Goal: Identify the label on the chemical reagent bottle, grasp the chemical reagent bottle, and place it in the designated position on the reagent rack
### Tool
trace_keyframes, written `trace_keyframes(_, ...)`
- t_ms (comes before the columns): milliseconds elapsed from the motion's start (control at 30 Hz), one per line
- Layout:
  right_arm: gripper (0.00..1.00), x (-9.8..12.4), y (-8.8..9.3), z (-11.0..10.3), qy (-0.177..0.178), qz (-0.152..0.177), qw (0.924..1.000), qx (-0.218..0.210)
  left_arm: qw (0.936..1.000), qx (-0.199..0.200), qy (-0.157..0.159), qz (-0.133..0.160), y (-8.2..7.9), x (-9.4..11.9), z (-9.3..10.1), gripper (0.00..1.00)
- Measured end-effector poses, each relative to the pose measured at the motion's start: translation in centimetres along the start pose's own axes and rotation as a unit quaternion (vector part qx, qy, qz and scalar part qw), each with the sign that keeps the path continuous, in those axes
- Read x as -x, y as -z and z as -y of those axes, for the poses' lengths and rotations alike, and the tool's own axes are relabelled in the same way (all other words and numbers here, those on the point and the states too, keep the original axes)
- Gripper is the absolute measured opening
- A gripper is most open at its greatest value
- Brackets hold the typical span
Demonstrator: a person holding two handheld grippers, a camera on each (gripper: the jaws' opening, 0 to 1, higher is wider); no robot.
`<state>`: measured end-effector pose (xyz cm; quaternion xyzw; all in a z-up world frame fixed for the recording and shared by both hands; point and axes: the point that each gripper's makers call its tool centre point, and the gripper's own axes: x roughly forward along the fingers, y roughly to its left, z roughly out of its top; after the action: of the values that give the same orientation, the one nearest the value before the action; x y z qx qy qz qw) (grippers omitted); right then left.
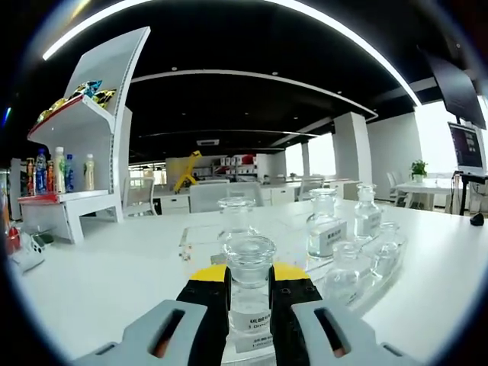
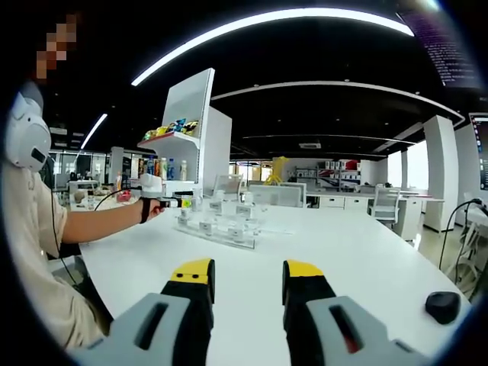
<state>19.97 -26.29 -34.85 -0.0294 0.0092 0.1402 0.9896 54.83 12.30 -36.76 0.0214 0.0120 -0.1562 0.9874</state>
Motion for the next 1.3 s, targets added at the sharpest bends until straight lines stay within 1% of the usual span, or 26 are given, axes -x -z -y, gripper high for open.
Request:
trace_keyframes(600,0.35,-0.1,0.1,-0.1,-0.001,-0.001,1.0000,-0.001,0.9998,0.006,-0.002,-0.018,1.4,-0.8,-0.5,0.19)
trace_keyframes(800,0.35,-0.1,0.1,0.1,0.001,-0.001,1.0000,-0.001,0.9995,0.012,-0.003,-0.030,2.0,-0.9,-0.8,0.19)
trace_keyframes(1233,0.35,-0.1,0.1,0.1,0.001,-0.002,1.0000,-0.002,0.9992,0.017,-0.002,-0.036,2.3,-1.1,-0.9,0.19)
trace_keyframes(1300,0.35,-0.1,0.1,0.1,0.001,-0.001,1.0000,-0.002,0.9990,0.020,-0.001,-0.041,2.5,-1.1,-0.9,0.19)
